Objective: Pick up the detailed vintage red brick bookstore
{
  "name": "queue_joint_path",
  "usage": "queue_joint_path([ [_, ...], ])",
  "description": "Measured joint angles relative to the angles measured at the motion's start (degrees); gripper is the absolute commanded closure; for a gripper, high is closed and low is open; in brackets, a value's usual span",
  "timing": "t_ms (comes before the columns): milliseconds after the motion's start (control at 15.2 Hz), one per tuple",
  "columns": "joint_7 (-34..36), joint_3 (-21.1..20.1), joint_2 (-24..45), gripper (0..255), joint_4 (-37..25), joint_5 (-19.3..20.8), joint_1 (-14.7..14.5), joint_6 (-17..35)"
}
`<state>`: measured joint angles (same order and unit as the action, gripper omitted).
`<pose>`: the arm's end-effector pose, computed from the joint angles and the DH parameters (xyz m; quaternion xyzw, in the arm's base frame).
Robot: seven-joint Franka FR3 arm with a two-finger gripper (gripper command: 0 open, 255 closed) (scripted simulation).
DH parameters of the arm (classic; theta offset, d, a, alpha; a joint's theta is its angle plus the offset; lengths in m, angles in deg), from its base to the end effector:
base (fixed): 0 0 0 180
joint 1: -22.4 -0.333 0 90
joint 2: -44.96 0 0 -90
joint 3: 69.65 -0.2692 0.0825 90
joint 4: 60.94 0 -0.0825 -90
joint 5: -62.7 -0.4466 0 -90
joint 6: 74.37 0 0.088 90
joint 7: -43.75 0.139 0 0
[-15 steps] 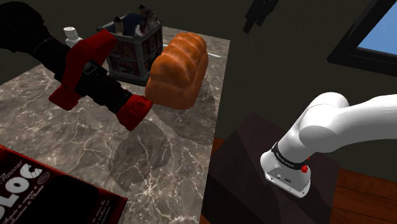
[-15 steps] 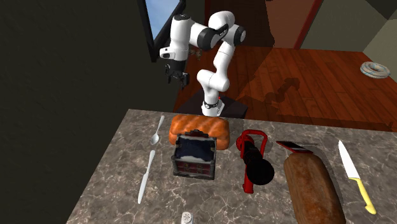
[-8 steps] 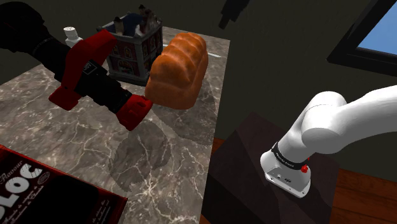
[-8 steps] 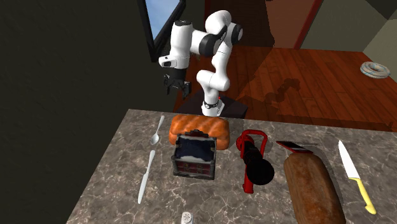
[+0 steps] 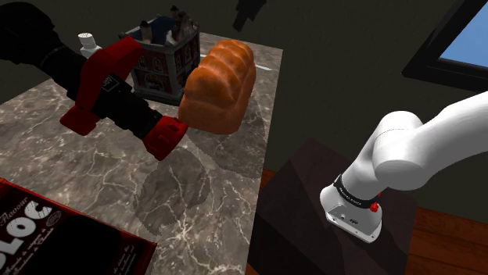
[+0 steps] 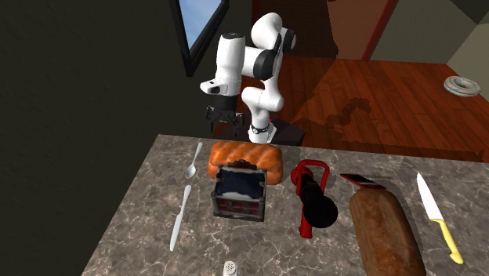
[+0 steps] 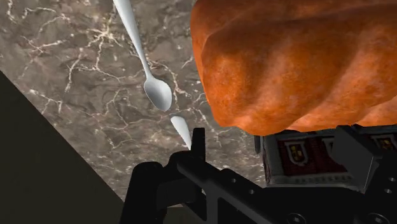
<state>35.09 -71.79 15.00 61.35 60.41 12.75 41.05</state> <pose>0.5101 0.1121 0.5782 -0.9651 -0.1686 -0.1997 0.0152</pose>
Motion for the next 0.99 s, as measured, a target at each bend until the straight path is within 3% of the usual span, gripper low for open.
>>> queue_joint_path([
  [990,-7.0,-5.8,16.8,0,-15.9,-4.2,-8.2,11.8],
])
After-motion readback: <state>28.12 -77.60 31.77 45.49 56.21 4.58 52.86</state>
